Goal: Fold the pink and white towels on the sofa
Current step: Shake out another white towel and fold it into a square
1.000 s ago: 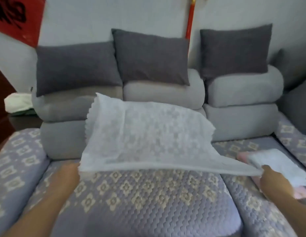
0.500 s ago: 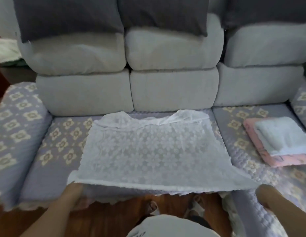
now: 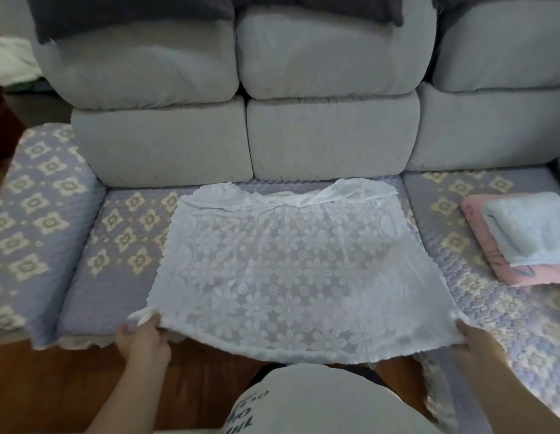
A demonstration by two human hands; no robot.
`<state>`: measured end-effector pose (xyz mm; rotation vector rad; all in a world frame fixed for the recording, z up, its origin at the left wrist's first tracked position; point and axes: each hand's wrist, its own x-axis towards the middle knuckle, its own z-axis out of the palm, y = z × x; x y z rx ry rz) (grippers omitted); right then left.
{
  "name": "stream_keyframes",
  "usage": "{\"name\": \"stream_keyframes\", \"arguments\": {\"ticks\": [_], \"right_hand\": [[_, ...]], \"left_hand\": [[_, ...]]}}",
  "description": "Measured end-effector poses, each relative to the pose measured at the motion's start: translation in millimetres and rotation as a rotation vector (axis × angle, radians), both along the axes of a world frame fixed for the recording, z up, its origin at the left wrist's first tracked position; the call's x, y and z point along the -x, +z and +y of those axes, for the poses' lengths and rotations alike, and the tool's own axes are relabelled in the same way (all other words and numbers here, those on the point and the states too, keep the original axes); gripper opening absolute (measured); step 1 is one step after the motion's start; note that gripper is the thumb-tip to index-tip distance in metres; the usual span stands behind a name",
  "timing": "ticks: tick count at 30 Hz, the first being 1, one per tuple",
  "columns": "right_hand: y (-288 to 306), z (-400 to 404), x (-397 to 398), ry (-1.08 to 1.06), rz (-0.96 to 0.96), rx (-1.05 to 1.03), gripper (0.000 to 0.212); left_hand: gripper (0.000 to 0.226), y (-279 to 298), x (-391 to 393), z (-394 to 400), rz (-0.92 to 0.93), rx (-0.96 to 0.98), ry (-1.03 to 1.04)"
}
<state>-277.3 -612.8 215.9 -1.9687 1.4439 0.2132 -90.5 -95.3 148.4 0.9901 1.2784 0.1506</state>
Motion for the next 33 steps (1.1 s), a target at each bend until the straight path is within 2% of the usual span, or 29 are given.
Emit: {"name": "stream_keyframes", "arguments": {"ticks": [1,3,5,8,11,13,14,16,19,21,24,29,33], "right_hand": [[-1,-1,-1,-0.084,-0.052,-0.022,0.040],[8,11,-13,-0.115,-0.059,-0.085,0.046],[7,16,-16,-0.105,-0.085,-0.127,0.051],[5,20,-26,-0.141,-0.139,-0.141,0.054],[6,16,-39,-0.380,-0.266,-0.200,0.044],[7,18,-43,-0.437,-0.343,-0.241,0.031],[8,20,-47,-0.467,-0.411,-0.285,0.026],[18,33,-63,-0.491,-0.547,-0.310,0.017],[27,69,-95,-0.334,-0.626,-0.249,0.014],[34,102,-106,-0.109,-0.670,-0.230,0.018],[43,144,-114,0.133,-0.720,-0.273,0.017],[57,169,-127,0.183,-0.796,-0.366,0.016],[60,169,-129,0.210,-0.778,-0.370,0.013]], "left_hand": [[0.058,-4,-4,-7,-0.059,-0.009,-0.074],[0.038,5,-14,-29,-0.103,0.097,-0.196],[0.029,12,-18,-49,-0.125,0.128,-0.219],[0.026,24,-15,-71,-0.042,0.113,-0.173],[0.027,30,-18,-70,-0.020,0.184,-0.120],[0.031,36,-18,-72,-0.058,0.240,-0.180],[0.037,39,-17,-76,-0.065,0.215,-0.222],[0.038,45,-14,-89,-0.117,0.037,-0.383],[0.018,65,-1,-123,-0.219,-0.246,-0.736],[0.003,79,12,-146,-0.260,-0.303,-0.944],[0.015,98,27,-173,-0.358,-0.290,-1.153],[0.011,117,29,-198,-0.481,-0.346,-1.322],[0.029,122,26,-205,-0.400,-0.242,-1.277]]}}
